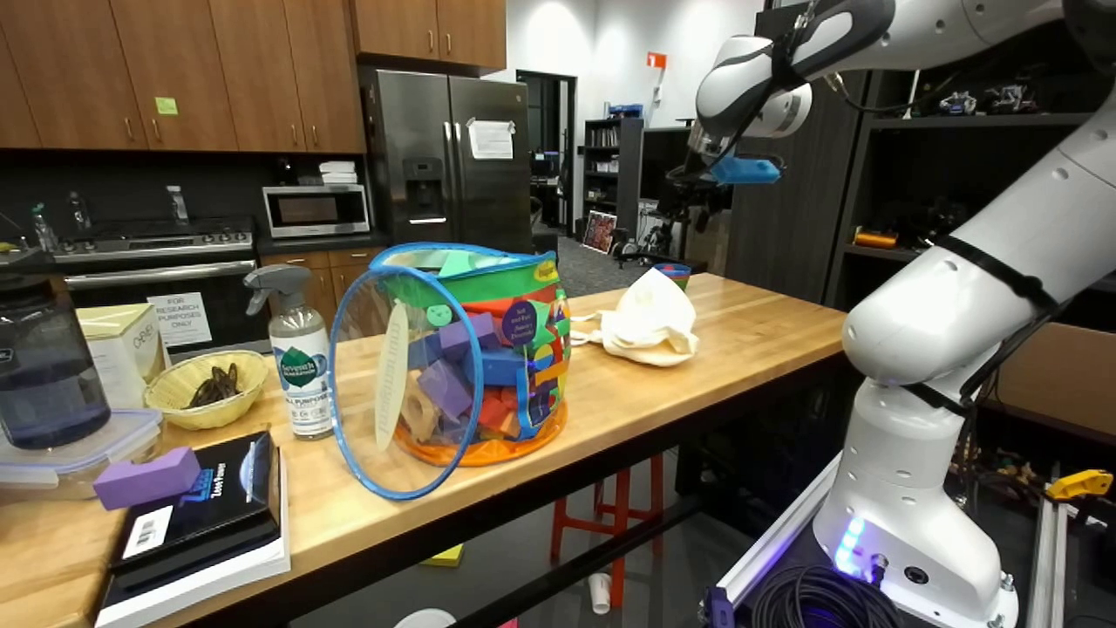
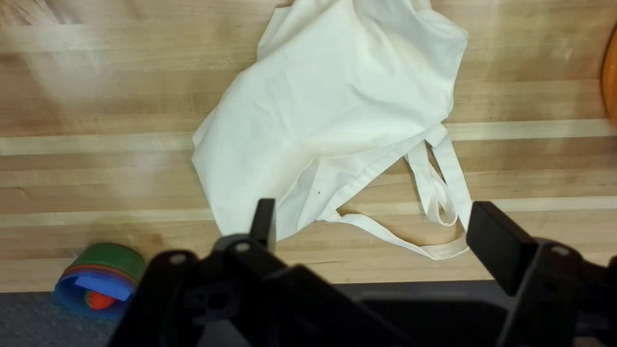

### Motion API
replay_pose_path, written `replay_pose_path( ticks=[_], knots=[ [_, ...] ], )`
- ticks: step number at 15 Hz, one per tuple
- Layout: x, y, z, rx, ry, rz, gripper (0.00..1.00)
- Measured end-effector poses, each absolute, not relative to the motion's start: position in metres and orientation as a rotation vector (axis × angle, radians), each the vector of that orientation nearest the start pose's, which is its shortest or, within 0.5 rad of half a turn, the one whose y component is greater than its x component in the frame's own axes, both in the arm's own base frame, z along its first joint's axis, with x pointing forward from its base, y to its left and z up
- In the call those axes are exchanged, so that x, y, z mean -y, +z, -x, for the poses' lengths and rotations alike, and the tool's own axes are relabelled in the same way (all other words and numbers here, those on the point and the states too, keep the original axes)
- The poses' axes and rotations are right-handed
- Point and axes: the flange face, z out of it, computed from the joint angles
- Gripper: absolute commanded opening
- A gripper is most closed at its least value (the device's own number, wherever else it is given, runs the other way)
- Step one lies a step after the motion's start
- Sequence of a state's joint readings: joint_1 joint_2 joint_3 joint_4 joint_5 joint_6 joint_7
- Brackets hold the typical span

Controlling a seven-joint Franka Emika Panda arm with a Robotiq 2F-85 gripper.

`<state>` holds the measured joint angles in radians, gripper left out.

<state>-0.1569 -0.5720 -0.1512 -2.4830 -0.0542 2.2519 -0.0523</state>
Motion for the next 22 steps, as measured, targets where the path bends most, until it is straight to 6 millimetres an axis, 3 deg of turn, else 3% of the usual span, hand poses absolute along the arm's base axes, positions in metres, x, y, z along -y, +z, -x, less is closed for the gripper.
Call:
replay_pose_path(
  ticks=[8,22],
  knots=[
    [0.167,0.505,-0.398,-0.419,-0.665,3.077,1.00],
    [0.211,0.489,-0.393,-0.405,-0.700,3.083,1.00]
  ],
)
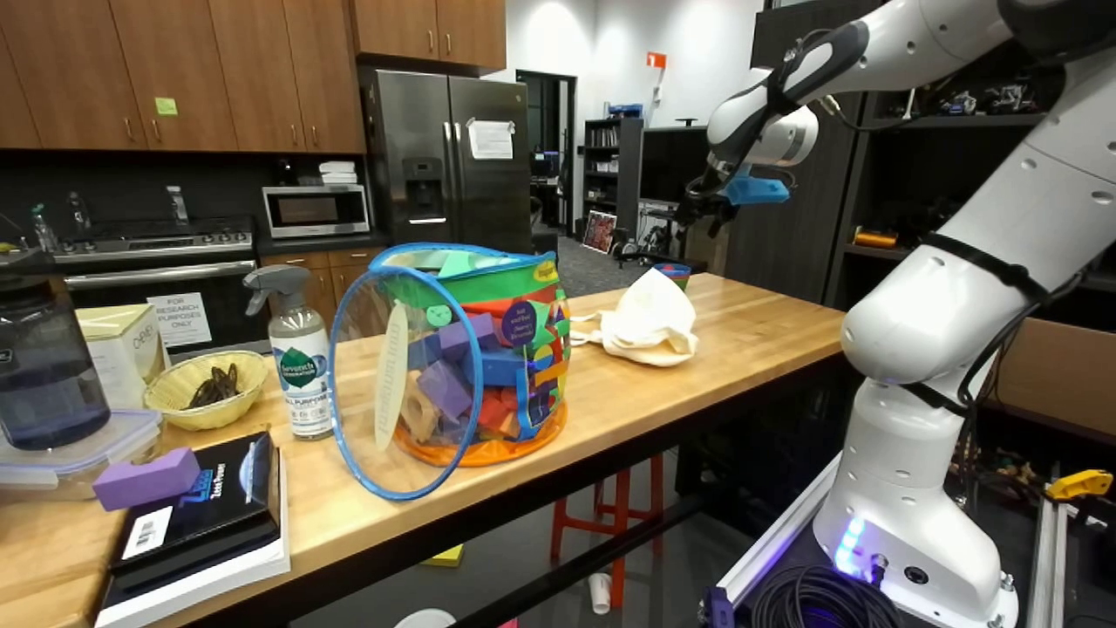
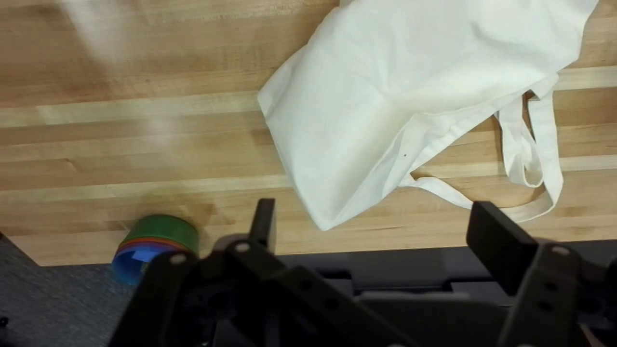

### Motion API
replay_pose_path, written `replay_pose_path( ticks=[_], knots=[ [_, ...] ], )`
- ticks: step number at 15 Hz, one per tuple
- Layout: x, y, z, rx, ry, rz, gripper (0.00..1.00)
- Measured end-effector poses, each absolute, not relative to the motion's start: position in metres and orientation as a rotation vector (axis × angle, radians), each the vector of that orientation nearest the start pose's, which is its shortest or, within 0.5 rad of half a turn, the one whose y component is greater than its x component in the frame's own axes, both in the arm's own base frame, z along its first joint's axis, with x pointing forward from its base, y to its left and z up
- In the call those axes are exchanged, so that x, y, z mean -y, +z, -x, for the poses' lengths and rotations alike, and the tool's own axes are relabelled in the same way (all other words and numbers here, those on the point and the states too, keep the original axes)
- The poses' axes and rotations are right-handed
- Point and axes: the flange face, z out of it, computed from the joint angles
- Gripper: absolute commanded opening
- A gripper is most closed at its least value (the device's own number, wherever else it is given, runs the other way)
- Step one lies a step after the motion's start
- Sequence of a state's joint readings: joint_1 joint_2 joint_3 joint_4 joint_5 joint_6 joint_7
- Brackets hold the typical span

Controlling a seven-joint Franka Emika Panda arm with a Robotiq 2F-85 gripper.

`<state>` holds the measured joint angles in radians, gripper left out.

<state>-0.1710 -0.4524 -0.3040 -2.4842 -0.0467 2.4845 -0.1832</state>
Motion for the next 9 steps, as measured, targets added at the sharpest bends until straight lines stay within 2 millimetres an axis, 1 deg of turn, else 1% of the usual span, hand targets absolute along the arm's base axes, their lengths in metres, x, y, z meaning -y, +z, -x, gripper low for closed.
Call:
replay_pose_path(
  ticks=[4,9],
  knots=[
    [0.220,0.482,-0.394,-0.411,-0.697,3.089,1.00],
    [0.229,0.476,-0.399,-0.388,-0.688,3.097,1.00]
  ],
)
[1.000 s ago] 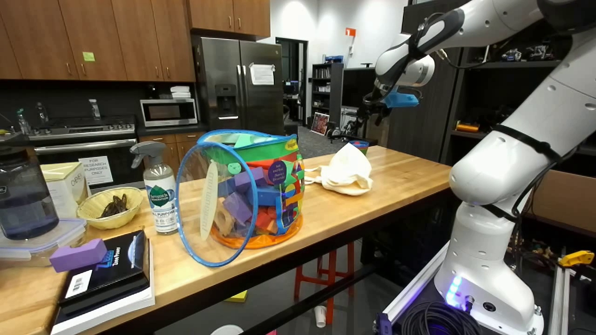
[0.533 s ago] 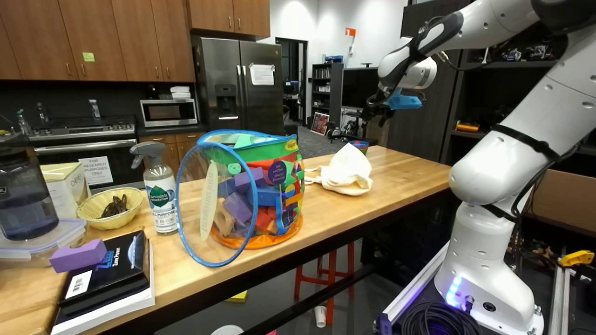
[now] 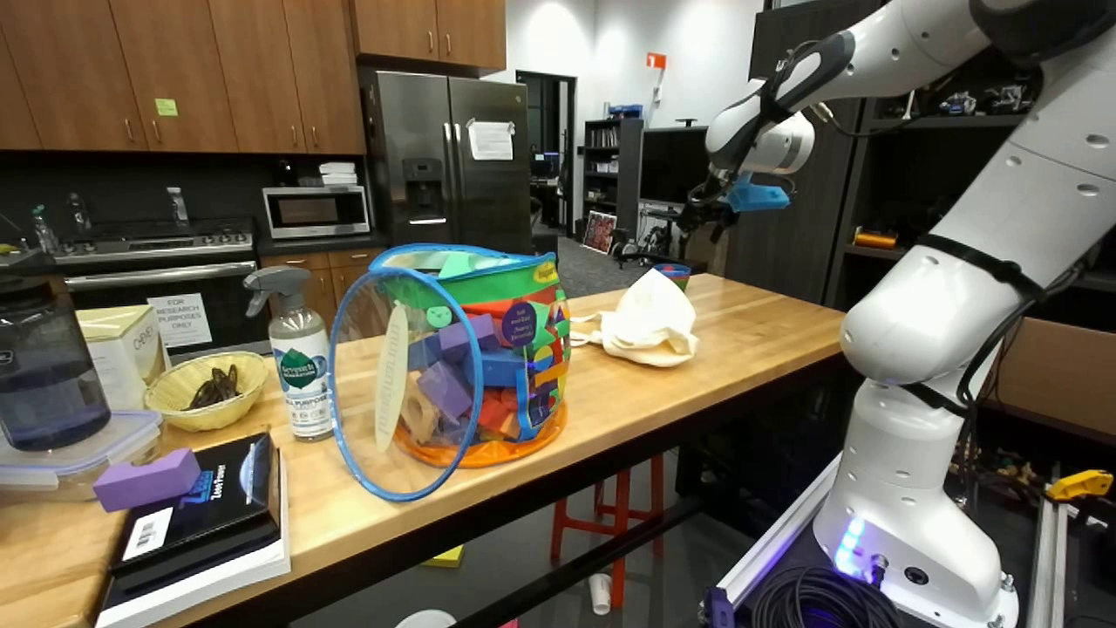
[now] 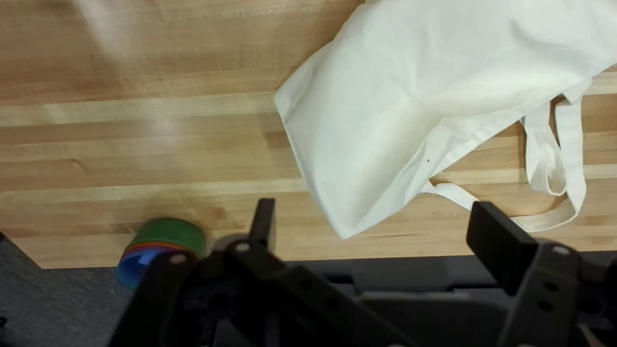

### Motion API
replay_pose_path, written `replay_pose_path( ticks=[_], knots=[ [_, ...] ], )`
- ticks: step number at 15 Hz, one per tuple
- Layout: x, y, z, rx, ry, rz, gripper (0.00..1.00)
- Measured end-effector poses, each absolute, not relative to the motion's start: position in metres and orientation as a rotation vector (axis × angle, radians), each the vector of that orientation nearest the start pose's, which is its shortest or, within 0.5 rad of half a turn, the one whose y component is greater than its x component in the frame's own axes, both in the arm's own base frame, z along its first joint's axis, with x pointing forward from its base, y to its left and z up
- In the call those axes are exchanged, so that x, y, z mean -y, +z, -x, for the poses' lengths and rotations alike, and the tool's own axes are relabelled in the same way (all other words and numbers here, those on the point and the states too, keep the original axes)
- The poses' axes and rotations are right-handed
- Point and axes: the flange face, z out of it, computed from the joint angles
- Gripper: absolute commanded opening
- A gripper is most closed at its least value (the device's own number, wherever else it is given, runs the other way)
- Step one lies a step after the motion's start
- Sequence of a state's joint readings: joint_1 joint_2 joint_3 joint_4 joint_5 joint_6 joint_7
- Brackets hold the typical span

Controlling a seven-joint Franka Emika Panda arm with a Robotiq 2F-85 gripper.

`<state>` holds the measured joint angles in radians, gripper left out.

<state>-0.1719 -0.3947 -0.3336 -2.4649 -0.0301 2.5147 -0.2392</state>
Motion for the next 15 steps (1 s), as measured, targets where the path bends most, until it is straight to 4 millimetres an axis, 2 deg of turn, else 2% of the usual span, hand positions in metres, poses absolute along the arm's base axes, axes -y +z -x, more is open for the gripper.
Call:
replay_pose_path(
  ticks=[9,15],
  knots=[
    [0.231,0.475,-0.403,-0.364,-0.681,3.101,1.00],
    [0.220,0.460,-0.403,-0.340,-0.631,3.101,1.00]
  ],
)
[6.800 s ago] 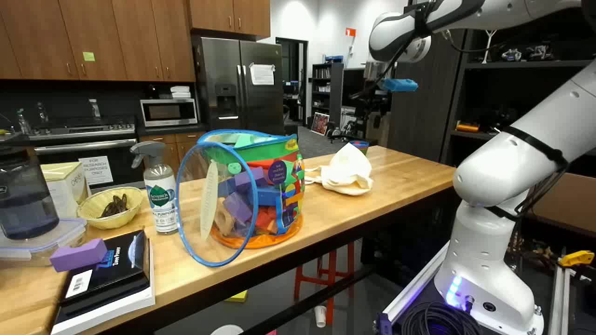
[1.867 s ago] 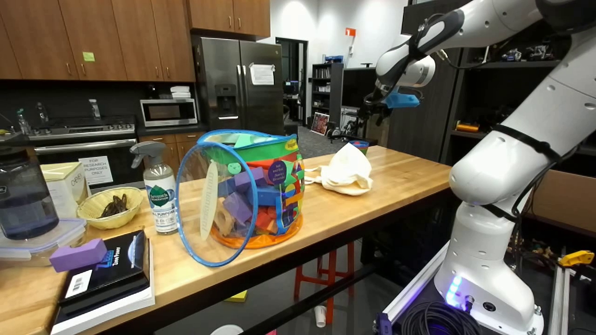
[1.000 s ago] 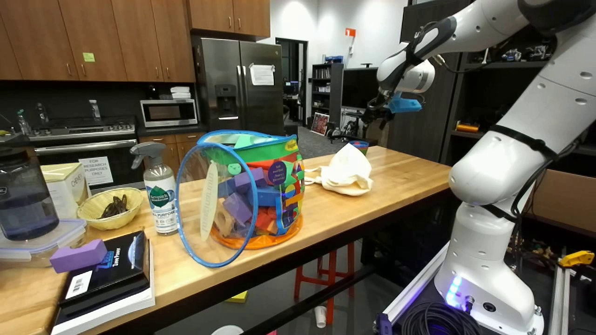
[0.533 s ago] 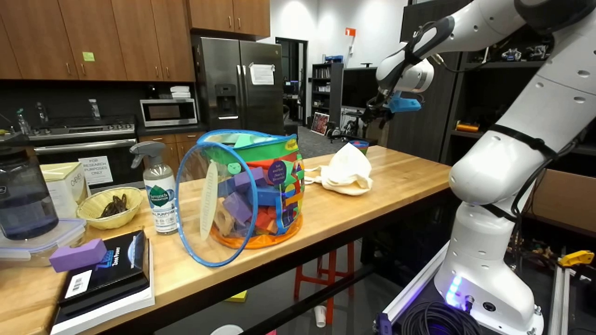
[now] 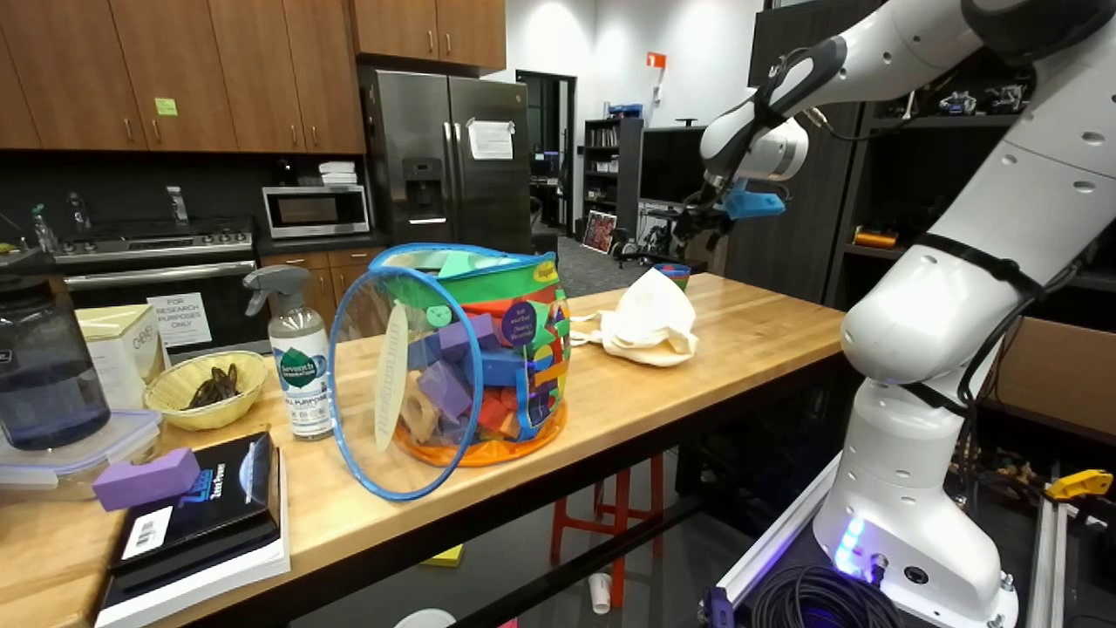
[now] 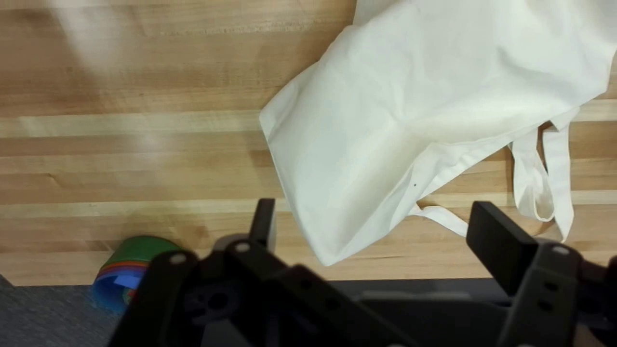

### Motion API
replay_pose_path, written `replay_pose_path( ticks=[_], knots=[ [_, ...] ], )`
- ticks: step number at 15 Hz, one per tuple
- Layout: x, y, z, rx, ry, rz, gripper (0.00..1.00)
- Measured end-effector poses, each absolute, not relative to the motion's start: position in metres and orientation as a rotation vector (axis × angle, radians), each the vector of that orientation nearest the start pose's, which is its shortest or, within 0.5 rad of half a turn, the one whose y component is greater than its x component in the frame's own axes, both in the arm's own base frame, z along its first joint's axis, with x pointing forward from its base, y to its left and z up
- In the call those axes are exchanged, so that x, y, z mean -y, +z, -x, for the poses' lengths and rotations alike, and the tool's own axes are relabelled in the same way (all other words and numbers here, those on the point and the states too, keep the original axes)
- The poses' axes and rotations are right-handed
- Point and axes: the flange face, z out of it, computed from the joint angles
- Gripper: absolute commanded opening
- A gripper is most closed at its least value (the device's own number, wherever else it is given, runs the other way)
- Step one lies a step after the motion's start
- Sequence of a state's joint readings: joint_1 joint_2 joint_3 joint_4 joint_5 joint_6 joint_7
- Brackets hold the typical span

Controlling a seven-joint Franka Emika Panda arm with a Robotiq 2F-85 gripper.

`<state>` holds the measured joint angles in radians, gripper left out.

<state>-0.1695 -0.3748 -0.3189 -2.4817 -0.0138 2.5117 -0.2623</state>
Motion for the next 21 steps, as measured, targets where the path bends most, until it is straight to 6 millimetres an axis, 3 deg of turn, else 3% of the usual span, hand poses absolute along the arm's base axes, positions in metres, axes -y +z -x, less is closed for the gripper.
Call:
replay_pose_path(
  ticks=[8,21],
  knots=[
    [0.215,0.451,-0.408,-0.339,-0.697,3.107,1.00],
    [0.209,0.434,-0.414,-0.330,-0.643,3.119,1.00]
  ],
)
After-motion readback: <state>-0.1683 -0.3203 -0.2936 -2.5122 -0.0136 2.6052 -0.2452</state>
